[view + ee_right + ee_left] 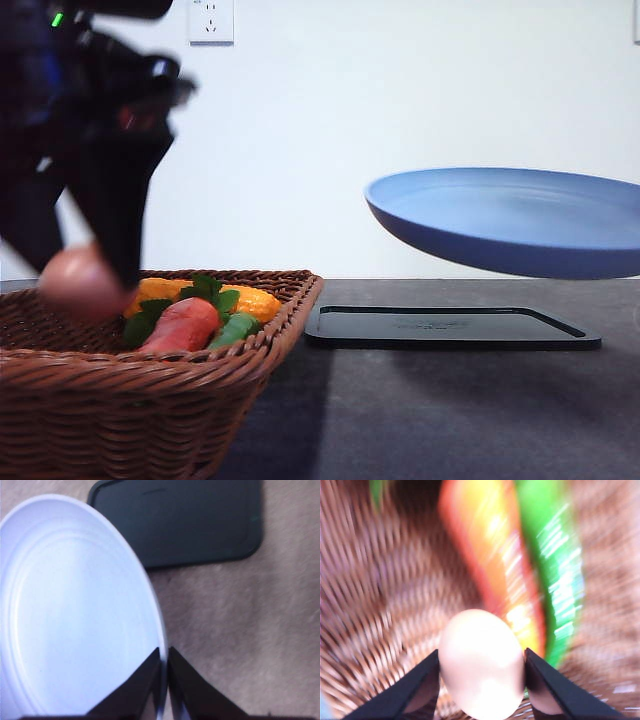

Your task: Transfer egg from basket to plate and serve

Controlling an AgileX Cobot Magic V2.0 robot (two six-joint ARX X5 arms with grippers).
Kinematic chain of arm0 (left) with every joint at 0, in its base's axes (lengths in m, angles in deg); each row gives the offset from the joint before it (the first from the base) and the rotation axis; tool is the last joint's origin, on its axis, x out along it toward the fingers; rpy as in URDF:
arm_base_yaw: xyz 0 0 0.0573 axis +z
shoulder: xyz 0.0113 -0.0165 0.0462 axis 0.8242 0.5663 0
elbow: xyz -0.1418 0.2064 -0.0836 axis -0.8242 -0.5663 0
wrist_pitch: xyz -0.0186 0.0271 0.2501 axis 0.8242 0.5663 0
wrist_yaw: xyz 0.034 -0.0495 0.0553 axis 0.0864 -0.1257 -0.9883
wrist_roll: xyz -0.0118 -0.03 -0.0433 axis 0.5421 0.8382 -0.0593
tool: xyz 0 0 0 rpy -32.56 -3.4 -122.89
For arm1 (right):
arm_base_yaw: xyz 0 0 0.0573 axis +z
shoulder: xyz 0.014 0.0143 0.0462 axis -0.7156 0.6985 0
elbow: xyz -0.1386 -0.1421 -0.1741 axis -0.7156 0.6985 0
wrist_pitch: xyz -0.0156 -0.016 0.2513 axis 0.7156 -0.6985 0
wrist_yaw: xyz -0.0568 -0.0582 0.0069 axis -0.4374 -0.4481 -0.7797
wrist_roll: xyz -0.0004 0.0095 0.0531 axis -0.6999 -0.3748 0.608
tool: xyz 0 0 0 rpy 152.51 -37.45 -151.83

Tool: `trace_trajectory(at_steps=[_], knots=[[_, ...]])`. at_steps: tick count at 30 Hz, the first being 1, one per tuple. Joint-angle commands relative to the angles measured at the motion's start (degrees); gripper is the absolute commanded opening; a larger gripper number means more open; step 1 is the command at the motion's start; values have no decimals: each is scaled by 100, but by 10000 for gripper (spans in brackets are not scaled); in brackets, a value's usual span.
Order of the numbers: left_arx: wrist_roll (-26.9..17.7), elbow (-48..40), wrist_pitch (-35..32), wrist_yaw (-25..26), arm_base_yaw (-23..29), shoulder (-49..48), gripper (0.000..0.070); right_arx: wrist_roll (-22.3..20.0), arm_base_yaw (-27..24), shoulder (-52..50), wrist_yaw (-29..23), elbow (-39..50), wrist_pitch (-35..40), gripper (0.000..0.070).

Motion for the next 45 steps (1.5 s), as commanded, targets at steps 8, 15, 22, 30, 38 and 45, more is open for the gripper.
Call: trace_trajectory(at_steps=[8,15,22,30,38,45], knots=[[-158,1219,-682,147,-551,59,132,103,266,46,119,-37,-214,0],[-178,1296,-1560,143,-1323,126,132,105,606,183,139,-37,-265,0],[-272,1296,-2118,126,-1936,581,132,101,817,388,137,-37,-261,0],[-381,1296,-2177,113,-2105,1283,132,98,861,435,126,-37,-246,0],[-465,1296,-2188,101,-2105,1690,134,96,861,435,124,-37,-246,0],[-465,1296,-2184,101,-2105,1700,200,98,861,435,130,-37,-327,0]])
